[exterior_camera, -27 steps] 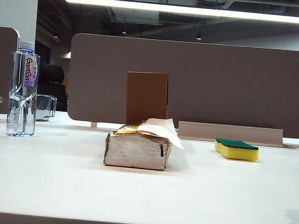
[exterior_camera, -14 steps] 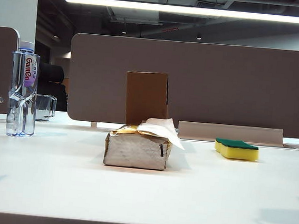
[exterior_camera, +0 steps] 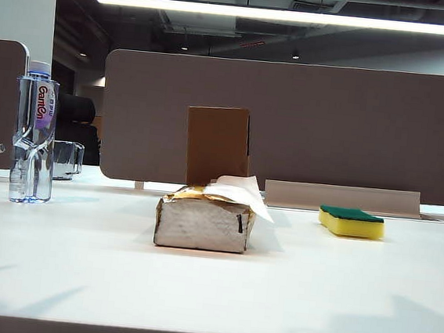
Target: Move the sponge from right to left to wipe the table, avoiding obstacles on the table, and finally reaching the bottle of mineral water.
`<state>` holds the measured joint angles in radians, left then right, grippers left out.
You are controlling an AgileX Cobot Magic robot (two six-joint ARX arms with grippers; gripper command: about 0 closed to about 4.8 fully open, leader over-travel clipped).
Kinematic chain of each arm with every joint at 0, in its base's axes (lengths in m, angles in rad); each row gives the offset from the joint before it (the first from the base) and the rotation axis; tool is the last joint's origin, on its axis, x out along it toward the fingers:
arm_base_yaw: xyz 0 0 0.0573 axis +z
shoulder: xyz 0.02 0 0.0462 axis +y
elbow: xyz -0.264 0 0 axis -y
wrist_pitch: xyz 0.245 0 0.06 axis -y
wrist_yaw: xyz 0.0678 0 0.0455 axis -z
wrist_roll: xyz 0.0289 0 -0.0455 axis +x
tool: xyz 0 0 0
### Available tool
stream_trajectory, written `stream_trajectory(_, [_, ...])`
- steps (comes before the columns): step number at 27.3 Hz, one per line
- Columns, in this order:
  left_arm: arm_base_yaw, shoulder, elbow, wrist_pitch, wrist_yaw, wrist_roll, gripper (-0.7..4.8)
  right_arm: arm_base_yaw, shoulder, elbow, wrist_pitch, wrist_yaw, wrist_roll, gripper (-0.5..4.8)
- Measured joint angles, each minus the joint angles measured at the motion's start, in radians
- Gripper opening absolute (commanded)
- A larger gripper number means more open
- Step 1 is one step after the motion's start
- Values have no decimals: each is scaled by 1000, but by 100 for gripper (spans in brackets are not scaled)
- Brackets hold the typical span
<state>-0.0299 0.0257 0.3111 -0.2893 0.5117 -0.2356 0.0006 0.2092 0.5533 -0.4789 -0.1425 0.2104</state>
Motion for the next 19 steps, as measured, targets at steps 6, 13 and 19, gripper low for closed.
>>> stream_trajectory(6, [0,1,43,-3,40,-71,350,0,142,133,-29,-86,66,225])
stream_trajectory(13, [0,1,57,-4,127,-121,437,1,390,272,-41,-163,134,338])
stream_trajectory(19, [0,1,57,-3,185,-121,437,1,689,447,-64,-256,137,378])
